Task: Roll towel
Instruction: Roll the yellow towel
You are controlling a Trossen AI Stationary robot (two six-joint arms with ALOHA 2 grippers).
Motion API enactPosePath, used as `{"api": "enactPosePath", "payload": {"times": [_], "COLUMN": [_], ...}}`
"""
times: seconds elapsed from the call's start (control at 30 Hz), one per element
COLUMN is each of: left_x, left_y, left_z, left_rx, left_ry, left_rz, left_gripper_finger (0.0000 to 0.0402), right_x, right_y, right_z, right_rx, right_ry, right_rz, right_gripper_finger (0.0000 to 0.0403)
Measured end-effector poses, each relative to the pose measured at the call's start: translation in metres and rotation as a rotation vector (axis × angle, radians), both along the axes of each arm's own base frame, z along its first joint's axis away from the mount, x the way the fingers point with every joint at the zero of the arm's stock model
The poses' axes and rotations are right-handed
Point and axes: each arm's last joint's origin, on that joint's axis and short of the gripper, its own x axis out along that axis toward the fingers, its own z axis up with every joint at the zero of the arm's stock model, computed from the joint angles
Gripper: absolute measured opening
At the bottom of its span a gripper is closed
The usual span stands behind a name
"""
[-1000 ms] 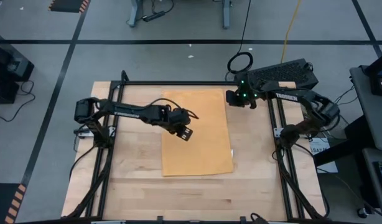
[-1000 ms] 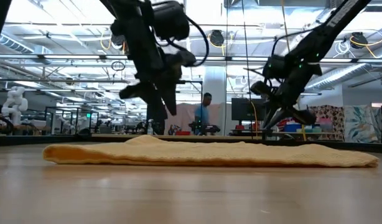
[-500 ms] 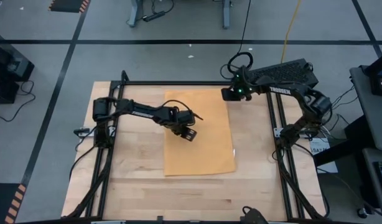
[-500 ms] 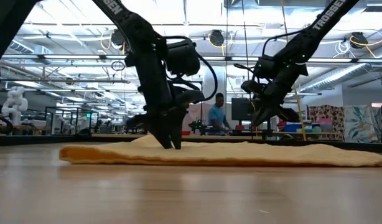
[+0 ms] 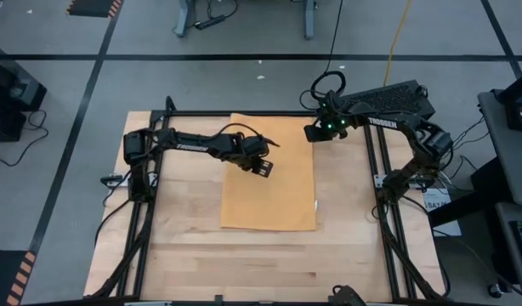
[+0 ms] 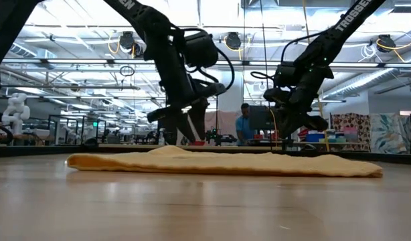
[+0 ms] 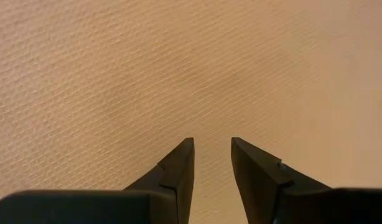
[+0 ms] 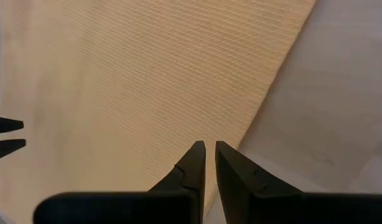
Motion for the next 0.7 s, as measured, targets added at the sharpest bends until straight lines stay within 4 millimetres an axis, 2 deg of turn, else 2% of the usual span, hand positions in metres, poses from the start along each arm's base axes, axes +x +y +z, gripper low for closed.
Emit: {"api": "enactPosePath", "payload": {"times": [0.17,0.37,0.5,0.7], "left_x": [0.004,0.016,0.028,0.031], "left_y": [-0.003,-0.024,-0.044,-0.085], "left_z": [0.004,0.008,0.016,0.021], "left_rx": [-0.006,-0.031,-0.074,-0.101], "left_ry": [-0.026,-0.123,-0.247,-0.183], "left_rz": [0.013,-0.045,-0.096,-0.110], "left_gripper_finger": [0.0111,0.0111,0.0111,0.0111], "right_x": [-0.001,-0.001,0.000,0.000], "right_y": [0.001,0.001,0.002,0.003], "right_z": [0.000,0.000,0.000,0.000], "right_rx": [0.007,0.000,0.018,0.002], "right_ry": [0.009,0.008,-0.023,-0.043], "right_rz": [0.006,0.027,0.060,0.124], "right_gripper_finger": [0.0029,0.0029,0.0029,0.0029]}}
